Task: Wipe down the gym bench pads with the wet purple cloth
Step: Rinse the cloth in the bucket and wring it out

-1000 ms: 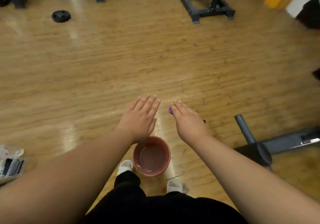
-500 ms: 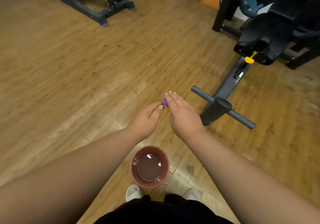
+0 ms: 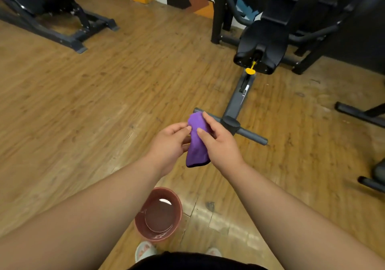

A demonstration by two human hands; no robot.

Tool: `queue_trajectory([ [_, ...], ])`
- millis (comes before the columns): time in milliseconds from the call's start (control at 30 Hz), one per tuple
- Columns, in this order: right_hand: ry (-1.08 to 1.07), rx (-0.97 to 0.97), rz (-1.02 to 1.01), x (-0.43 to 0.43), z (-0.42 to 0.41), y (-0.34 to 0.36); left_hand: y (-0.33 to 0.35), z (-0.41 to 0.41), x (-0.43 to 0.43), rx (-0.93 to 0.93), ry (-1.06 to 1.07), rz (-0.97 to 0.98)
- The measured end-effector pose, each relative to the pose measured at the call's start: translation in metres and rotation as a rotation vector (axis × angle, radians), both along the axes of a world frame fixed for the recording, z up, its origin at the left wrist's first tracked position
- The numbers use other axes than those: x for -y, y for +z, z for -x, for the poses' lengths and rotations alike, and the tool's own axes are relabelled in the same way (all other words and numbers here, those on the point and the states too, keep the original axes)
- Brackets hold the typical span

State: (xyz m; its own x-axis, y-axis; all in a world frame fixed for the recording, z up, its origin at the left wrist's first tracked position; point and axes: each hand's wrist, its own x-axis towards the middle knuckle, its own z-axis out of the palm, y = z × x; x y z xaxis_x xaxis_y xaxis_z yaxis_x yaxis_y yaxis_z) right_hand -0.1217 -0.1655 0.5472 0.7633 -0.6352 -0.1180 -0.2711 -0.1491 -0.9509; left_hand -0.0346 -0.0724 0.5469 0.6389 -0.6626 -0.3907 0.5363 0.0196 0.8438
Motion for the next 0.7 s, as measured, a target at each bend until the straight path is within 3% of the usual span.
queue_trajectory([
  [167, -0.050, 0.093, -0.336, 0.014, 0.012, 0.000, 0.005, 0.010, 0.009, 0.054, -0.005, -0.025],
  [467, -0.167, 0.138, -0.507, 0.017, 0.031, 0.007, 0.009, 0.014, 0.001, -0.055, -0.178, -0.001],
  [600, -0.190, 0.148, -0.511, 0.016, 0.037, 0.008, 0.008, 0.013, -0.008, 0.074, -0.132, -0.092],
  [700, -0.104, 0.097, -0.282, 0.015, 0.040, 0.012, 0.009, 0.011, -0.017, 0.293, -0.147, -0.155],
])
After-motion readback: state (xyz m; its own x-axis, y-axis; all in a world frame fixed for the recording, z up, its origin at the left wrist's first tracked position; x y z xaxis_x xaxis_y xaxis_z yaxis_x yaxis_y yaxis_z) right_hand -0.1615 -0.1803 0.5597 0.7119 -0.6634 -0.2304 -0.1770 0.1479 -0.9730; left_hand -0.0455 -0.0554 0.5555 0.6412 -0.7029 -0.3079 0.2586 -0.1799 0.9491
